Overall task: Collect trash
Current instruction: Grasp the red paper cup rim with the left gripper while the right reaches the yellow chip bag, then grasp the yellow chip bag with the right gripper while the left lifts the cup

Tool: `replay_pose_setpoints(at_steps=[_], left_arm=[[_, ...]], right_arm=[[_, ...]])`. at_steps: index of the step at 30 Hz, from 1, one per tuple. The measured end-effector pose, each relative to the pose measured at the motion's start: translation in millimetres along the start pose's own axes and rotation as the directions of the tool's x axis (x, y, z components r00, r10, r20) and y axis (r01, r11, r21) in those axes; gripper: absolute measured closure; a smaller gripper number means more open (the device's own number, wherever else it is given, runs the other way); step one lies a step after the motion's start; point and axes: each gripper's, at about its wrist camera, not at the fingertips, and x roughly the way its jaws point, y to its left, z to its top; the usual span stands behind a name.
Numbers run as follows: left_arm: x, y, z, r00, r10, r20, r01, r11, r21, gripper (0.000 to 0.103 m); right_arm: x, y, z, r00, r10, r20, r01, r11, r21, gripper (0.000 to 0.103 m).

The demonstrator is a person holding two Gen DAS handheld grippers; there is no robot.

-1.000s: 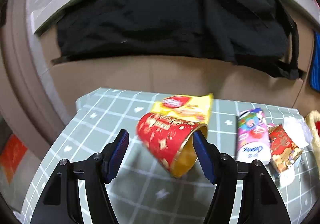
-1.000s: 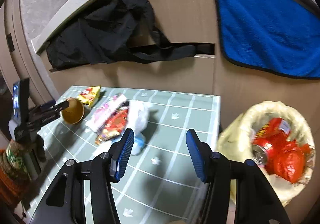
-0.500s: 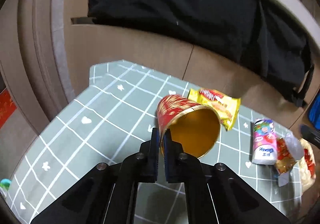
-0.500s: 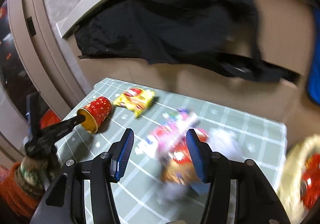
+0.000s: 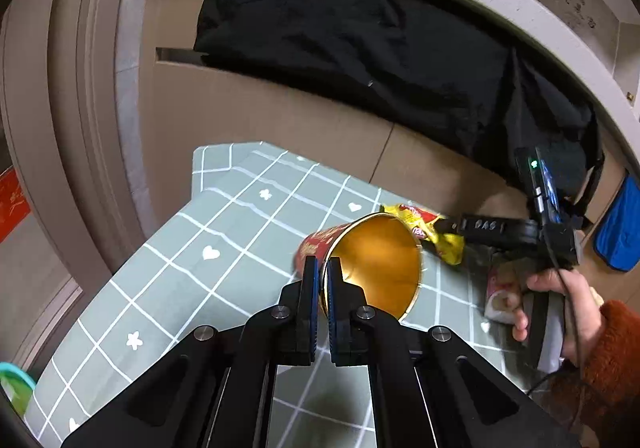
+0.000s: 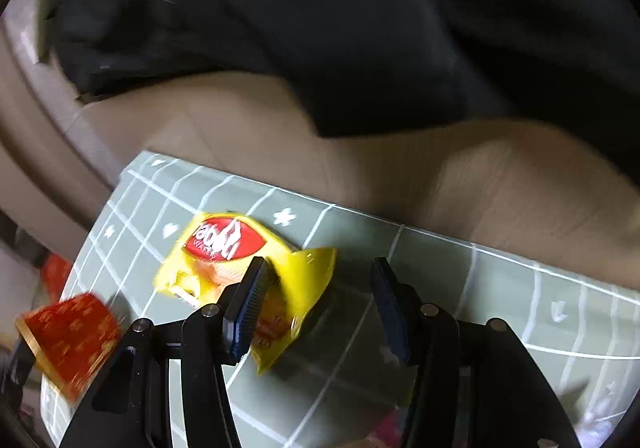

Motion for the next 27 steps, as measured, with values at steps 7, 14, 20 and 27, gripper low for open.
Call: replay_pose_setpoints(at_steps=[7,14,20,27], left_arm=[[20.6,9.9,-6.8,0.998,-0.004,-0.057,0.001,0.999,-0.045,0.099],[17.9,0.6,-5.3,0.994,-0.085,-0.062,0.081,0.994,-0.07,0.099],[-2.6,-32.8,0.3,0.994,-0.097,-0.041,0.097,0.995,-0.001,0.099],[-21.6,-64.2,-4.8,0.998,-0.065,-0.024,0.067,0.992,0.103,0.099]], right_arm=[[-44.7,8.3,-20.8,0.995,0.089,0.045,-0.082,0.986,-0.143,0.095],[-112.9,-20.7,-66.0,0.986,0.146,0.077,-0.137,0.984,-0.111,0.096],[-172.0,-43.3,-88.8,0.98,0.086,0.179,-0.059,0.986,-0.153,0.097],[-187.7,-47.8,-104.7,0.989,0.099,0.109,-0.063,0.954,-0.293,0.065]])
